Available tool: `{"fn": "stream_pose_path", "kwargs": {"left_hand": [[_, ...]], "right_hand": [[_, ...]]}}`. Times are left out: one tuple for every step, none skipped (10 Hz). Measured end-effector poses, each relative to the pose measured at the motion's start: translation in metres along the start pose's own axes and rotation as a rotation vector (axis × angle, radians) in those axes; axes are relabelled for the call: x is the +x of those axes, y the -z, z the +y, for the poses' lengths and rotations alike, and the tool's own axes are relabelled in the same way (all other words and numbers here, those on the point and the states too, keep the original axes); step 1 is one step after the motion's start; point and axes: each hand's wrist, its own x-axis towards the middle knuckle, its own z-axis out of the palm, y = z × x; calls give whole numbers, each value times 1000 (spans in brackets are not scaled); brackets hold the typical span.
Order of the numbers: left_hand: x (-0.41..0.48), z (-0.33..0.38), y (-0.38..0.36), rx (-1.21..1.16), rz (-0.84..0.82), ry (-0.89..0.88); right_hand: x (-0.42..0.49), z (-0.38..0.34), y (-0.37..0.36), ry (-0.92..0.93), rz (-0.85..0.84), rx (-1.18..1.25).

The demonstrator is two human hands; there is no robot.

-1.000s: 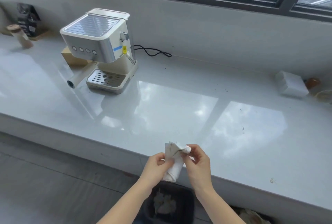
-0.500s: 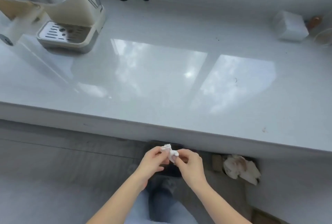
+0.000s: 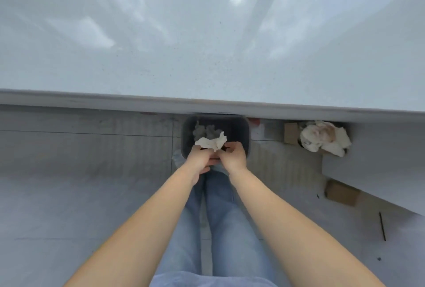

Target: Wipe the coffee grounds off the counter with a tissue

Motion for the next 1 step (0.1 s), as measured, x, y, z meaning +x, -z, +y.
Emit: {"fn": "stream_pose_path", "kwargs": {"left_hand": [[14,3,3,53,28,-30]], "right_hand": [[14,-6,-6,-90,-62,-89]]}}
